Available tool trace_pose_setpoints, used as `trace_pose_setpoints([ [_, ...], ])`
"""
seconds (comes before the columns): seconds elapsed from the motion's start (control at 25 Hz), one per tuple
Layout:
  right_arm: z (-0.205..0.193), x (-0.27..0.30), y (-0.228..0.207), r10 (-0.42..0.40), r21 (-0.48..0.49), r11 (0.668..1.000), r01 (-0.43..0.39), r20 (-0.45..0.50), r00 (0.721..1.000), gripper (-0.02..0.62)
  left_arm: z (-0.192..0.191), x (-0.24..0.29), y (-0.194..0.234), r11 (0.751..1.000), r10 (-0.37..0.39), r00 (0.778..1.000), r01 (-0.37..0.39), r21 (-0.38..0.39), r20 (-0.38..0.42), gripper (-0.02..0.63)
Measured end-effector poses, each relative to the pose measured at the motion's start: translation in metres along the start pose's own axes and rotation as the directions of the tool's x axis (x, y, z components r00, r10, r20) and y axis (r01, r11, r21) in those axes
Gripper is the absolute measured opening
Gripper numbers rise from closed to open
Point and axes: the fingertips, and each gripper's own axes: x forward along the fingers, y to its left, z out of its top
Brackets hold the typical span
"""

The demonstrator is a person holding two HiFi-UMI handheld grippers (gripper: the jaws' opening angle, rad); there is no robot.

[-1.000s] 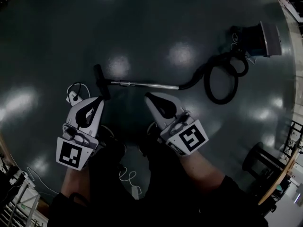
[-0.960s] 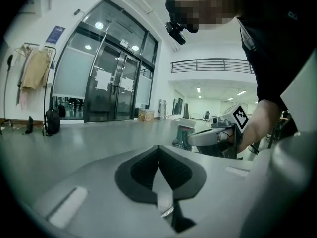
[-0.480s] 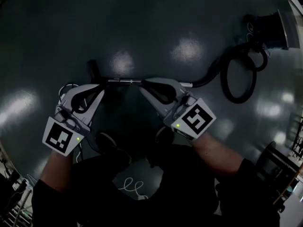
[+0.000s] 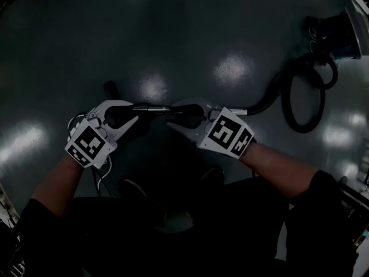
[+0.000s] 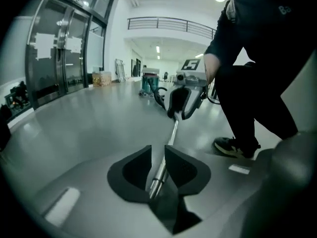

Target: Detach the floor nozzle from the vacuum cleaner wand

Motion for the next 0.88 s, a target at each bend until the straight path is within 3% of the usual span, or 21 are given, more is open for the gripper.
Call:
trace_pose_setpoints([
  [0.16, -0.047, 0.022, 0.002, 0.021, -0.109, 0.993, -0.042, -0.192, 0.981, 0.139, -0.066, 0.031, -0.006, 0.997, -0.064, 0.976, 0.072, 0.034, -0.206, 0.146],
  [0.32, -0.094, 0.053, -0.007, -0.029, -0.190, 0.981, -0.036, -0.328, 0.944, 0.169, -0.113, 0.046, -0.001, 0.990, -0.040, 0.940, 0.084, 0.117, -0.339, 0.197],
  [0.44, -0.126, 0.079, -0.015, -0.094, -0.272, 0.962, -0.026, -0.418, 0.903, 0.205, -0.144, 0.054, 0.006, 0.975, -0.002, 0.905, 0.096, 0.199, -0.426, 0.224],
  [0.56, -0.164, 0.100, -0.028, -0.185, -0.384, 0.923, -0.027, -0.505, 0.843, 0.212, -0.173, 0.065, 0.014, 0.945, 0.052, 0.853, 0.127, 0.302, -0.519, 0.246],
  [0.68, -0.198, 0.109, -0.049, -0.305, -0.454, 0.890, 0.031, -0.545, 0.781, 0.212, -0.194, 0.078, 0.020, 0.919, 0.095, 0.817, 0.148, 0.366, -0.569, 0.256],
  [0.88, -0.217, 0.122, -0.059, -0.396, -0.549, 0.835, 0.039, -0.548, 0.737, 0.210, -0.225, 0.084, 0.016, 0.886, 0.123, 0.777, 0.194, 0.421, -0.617, 0.255],
])
